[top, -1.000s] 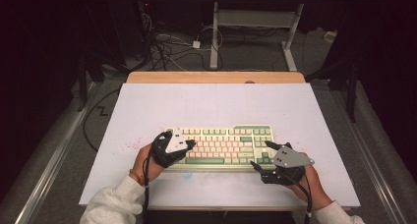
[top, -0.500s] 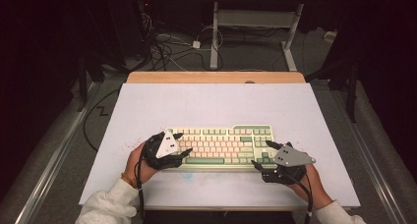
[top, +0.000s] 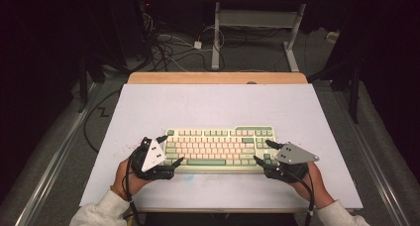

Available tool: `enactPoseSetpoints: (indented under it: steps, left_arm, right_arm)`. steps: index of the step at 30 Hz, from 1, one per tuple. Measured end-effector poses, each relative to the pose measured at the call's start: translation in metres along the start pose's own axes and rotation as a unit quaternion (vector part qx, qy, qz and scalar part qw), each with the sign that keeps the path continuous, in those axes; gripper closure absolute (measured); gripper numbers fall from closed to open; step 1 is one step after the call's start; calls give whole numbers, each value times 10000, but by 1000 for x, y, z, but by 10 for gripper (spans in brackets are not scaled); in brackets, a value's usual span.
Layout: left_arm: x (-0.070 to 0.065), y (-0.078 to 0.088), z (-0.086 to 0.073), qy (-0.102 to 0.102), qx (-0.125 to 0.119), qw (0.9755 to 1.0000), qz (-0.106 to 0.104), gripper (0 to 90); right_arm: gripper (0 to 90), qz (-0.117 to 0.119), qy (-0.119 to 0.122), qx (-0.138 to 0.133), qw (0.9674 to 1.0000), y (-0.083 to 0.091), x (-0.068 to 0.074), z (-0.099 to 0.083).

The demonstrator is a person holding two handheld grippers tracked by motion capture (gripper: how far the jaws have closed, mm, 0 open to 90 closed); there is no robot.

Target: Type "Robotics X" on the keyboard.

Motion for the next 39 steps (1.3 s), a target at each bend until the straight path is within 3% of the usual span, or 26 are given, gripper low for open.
enactPoseSetpoints:
  steps: [6,13,19,39]
  left_arm:
    - [-2,6,-13,13,6,9999,137,172]
    - [-4,11,-22,33,83,9999,117,172]
    - [-3,18,-29,102,99,9998,168,172]
    - [-2,15,-33,90,208,9997,81,172]
  right_arm:
    - [650,154,-39,88,9998,-7,-1,10]
    - [880,364,11,371,9986,-25,3,18]
    - [900,490,58,460,9977,-39,7,26]
    - [900,812,254,698,9939,-79,23,45]
Point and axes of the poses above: each handheld gripper's, and its own axes: y roughly backward along the jaws, z roughly out of its top, x roughly to its left, the point moved 3 cm from there along -y, roughly forward along the jaws, and after that the axes turned 4 degrees about -z, right-handed, at the moved point
